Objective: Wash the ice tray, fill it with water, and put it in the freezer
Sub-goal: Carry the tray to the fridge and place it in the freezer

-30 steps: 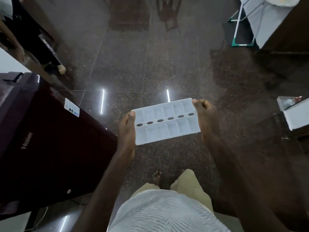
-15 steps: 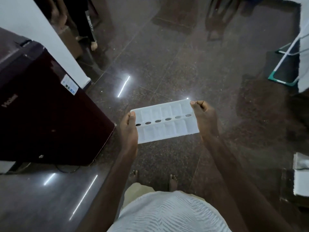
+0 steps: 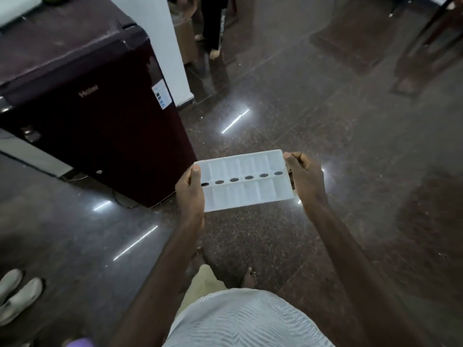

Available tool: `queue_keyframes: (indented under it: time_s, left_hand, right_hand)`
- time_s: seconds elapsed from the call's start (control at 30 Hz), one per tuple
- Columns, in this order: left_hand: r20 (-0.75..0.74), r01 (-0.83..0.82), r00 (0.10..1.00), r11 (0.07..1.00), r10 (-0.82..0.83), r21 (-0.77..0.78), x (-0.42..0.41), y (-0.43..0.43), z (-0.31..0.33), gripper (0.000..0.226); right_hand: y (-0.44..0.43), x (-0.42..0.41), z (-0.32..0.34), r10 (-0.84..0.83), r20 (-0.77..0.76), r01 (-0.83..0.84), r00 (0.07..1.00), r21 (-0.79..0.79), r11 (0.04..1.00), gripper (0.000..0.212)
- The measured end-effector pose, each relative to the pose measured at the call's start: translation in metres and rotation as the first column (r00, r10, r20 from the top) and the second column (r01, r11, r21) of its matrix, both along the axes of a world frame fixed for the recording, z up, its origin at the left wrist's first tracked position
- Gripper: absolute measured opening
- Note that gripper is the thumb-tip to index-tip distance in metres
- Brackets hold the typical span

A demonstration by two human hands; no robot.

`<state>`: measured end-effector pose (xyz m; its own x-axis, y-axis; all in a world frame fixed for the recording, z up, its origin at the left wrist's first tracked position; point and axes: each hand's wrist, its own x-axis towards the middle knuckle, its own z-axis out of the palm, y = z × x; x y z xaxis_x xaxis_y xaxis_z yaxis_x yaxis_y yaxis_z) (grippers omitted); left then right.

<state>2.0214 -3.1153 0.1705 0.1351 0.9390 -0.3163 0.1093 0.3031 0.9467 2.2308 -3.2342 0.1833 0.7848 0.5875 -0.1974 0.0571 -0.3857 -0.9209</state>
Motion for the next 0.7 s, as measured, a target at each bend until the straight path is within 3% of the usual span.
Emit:
queue_keyframes:
  time_s: [0.3,0.7]
  left_hand:
    - [0.020,-0.175,0.984,0.985,0.174,0.014,-0.044,0.027,-0.001,0.028]
    - [0.036,-0.316,0.948,0.949,0.315,0.013,-0.107,0.093,-0.005,0.027]
  right_hand:
    - [0.068,-0.027,0.000,0.228,0.083,-0.224,0.970,-0.051,0.973,0.024]
    - [0.182,-0.085,0.005,0.483,0.292,-0.466,0.826,-0.131,0.875,0.029]
